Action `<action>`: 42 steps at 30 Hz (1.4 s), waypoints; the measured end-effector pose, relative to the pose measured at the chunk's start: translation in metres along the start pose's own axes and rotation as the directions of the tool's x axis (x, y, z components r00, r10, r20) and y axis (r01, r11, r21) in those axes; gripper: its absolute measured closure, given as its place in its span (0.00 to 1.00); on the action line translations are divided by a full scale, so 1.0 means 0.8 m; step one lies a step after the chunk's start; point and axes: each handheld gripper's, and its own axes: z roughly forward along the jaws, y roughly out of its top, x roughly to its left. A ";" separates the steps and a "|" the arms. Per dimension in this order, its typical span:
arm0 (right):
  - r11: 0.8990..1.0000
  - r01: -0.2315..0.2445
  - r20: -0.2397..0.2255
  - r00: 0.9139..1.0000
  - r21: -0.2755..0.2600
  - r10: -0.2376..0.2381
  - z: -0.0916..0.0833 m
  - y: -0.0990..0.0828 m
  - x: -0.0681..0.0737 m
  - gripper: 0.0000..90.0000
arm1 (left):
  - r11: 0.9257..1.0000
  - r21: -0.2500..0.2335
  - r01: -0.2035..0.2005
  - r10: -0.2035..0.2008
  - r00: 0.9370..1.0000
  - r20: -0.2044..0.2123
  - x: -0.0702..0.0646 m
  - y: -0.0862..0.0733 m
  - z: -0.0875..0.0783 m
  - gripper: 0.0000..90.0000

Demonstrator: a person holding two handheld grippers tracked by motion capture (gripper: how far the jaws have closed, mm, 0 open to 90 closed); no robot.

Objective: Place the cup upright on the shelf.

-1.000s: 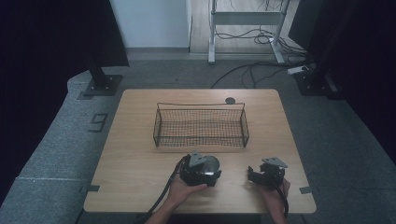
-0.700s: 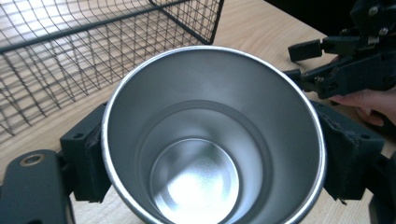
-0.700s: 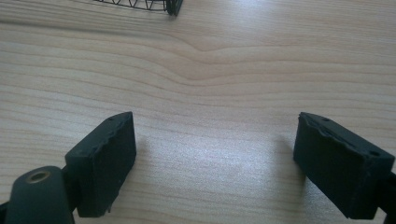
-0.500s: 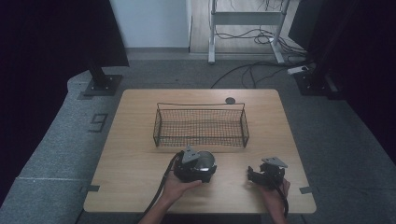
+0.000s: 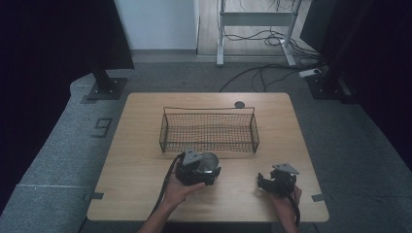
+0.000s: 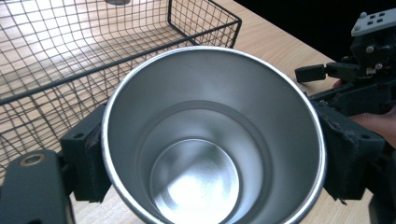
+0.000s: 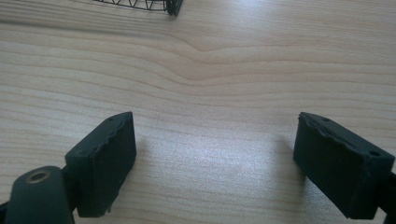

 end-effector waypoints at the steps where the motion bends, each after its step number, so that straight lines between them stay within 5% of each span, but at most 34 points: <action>1: 1.000 0.000 0.000 1.000 0.000 0.000 0.000 0.000 0.000 0.14 | 1.000 -0.002 0.001 -0.001 1.000 0.000 0.001 0.001 -0.001 0.16; 42: 1.000 -0.001 0.000 1.000 0.000 0.001 0.000 0.000 0.000 0.14 | 0.999 -0.023 0.032 -0.033 0.999 -0.027 0.043 0.031 -0.028 0.16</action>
